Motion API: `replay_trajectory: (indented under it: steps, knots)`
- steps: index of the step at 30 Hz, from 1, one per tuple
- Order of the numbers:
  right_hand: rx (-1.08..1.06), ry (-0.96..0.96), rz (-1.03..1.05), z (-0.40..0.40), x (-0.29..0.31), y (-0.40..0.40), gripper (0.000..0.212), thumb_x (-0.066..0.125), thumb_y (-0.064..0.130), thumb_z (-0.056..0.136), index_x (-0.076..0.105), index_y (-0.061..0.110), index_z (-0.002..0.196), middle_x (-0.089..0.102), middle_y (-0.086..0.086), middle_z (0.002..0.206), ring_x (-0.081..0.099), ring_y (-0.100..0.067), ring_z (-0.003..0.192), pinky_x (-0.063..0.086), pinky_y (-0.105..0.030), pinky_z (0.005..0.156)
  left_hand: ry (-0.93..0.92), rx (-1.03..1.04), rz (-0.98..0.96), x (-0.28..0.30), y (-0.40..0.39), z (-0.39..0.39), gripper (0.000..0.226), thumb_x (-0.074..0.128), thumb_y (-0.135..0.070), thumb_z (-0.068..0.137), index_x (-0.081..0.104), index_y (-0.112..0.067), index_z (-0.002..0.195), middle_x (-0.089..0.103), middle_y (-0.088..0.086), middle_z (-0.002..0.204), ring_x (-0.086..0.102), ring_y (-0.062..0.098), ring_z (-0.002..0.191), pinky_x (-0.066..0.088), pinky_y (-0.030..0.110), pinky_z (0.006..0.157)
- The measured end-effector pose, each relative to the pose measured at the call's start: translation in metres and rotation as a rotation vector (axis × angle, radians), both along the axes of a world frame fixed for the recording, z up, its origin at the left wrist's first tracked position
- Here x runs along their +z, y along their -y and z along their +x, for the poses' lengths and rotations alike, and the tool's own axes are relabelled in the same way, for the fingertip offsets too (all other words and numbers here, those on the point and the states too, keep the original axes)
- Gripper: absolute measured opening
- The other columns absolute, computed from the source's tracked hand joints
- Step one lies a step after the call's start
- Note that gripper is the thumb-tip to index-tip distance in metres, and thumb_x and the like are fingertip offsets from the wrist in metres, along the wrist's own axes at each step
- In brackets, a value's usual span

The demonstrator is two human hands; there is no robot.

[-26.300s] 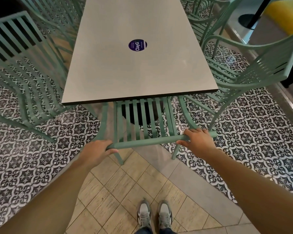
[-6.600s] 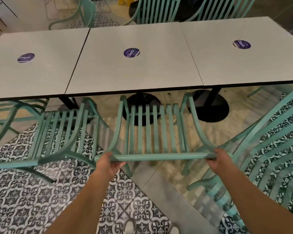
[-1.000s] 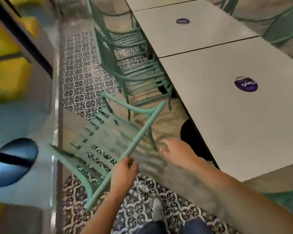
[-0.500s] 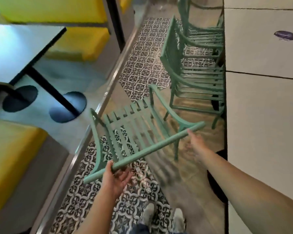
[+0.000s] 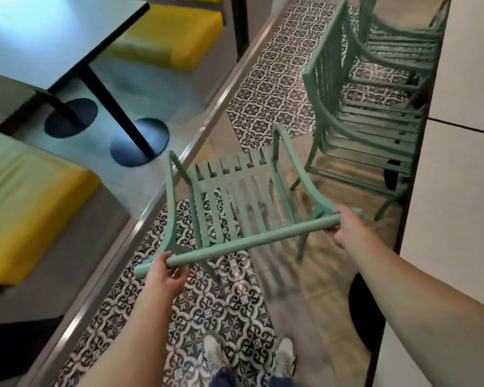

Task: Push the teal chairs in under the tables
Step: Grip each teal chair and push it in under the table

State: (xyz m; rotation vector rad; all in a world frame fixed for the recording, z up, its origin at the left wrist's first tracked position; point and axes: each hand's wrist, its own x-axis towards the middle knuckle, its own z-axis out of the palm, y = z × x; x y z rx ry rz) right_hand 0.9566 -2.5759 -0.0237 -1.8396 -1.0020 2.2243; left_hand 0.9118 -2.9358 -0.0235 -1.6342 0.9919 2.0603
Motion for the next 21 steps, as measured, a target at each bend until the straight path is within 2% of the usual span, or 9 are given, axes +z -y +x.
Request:
replay_trajectory:
  steps: [1,4,6,9,12,16,17,19,21]
  knots:
    - [-0.016,0.008,0.004,0.0,0.0,0.0,0.003,0.048,0.007,0.091,0.049,0.004,0.09,0.054,-0.02,0.121,0.054,-0.032,0.117,0.048,-0.044,0.095,0.004,-0.001,0.004,0.001,0.0,-0.001,0.037,0.063,-0.017,0.089,0.053,0.0,0.121,0.056,0.015,0.12,0.061,0.028,0.101,0.054,0.035,0.091]
    - [-0.06,0.004,0.022,0.009,-0.014,-0.003,0.038,0.053,0.005,0.081,0.051,0.002,0.119,0.057,-0.018,0.122,0.06,-0.03,0.097,0.053,-0.042,0.063,0.025,-0.019,-0.003,0.006,0.0,-0.001,0.025,0.06,-0.013,0.09,0.052,0.002,0.109,0.055,0.016,0.111,0.058,0.028,0.108,0.052,0.035,0.095]
    - [-0.082,0.017,0.028,0.023,-0.024,-0.002,0.048,0.055,0.006,0.08,0.049,0.004,0.128,0.058,-0.018,0.123,0.061,-0.03,0.092,0.049,-0.037,0.053,0.013,-0.059,-0.004,0.009,0.003,-0.002,0.021,0.058,-0.011,0.091,0.051,0.002,0.106,0.055,0.017,0.109,0.056,0.029,0.113,0.052,0.038,0.093]
    - [-0.157,0.027,0.017,0.046,-0.011,0.016,0.042,0.054,0.004,0.083,0.047,0.004,0.124,0.057,-0.018,0.122,0.059,-0.031,0.102,0.05,-0.039,0.062,0.014,-0.094,-0.018,0.009,0.012,-0.003,0.03,0.058,-0.01,0.091,0.048,0.0,0.117,0.054,0.017,0.122,0.055,0.031,0.116,0.052,0.042,0.094]
    - [-0.241,0.01,0.006,0.063,-0.003,0.036,0.038,0.051,0.0,0.087,0.045,0.003,0.124,0.053,-0.021,0.121,0.055,-0.033,0.105,0.048,-0.04,0.075,0.009,-0.135,0.007,0.009,0.022,-0.004,0.036,0.059,-0.008,0.09,0.048,-0.001,0.123,0.053,0.018,0.124,0.056,0.033,0.115,0.051,0.046,0.097]
    - [-0.303,0.027,0.017,0.071,0.012,0.076,0.03,0.049,-0.002,0.089,0.045,0.0,0.118,0.05,-0.024,0.124,0.052,-0.037,0.117,0.046,-0.042,0.079,0.005,-0.235,-0.037,0.016,0.047,-0.016,0.024,0.056,-0.007,0.091,0.049,-0.003,0.114,0.053,0.018,0.114,0.056,0.033,0.112,0.051,0.045,0.095]
    - [-0.314,0.045,0.025,0.073,0.013,0.086,0.024,0.048,-0.002,0.089,0.046,-0.002,0.113,0.05,-0.025,0.126,0.052,-0.037,0.117,0.045,-0.042,0.08,0.002,-0.26,-0.05,0.016,0.054,-0.019,0.022,0.056,-0.007,0.092,0.049,-0.004,0.112,0.053,0.018,0.113,0.055,0.033,0.111,0.051,0.045,0.092]
    - [-0.35,0.073,0.01,0.076,0.015,0.113,0.005,0.047,-0.003,0.09,0.045,-0.002,0.085,0.051,-0.026,0.124,0.053,-0.037,0.111,0.044,-0.043,0.085,-0.003,-0.33,-0.03,0.016,0.072,-0.031,0.018,0.056,-0.007,0.091,0.05,-0.004,0.108,0.053,0.018,0.113,0.056,0.033,0.112,0.052,0.045,0.091]
    - [-0.411,0.101,0.03,0.081,0.012,0.139,0.02,0.049,-0.002,0.088,0.04,0.004,0.072,0.053,-0.025,0.114,0.054,-0.036,0.111,0.045,-0.043,0.088,0.0,-0.37,-0.012,0.014,0.093,-0.041,0.01,0.056,-0.008,0.092,0.05,-0.005,0.099,0.054,0.017,0.105,0.055,0.033,0.111,0.052,0.046,0.09]
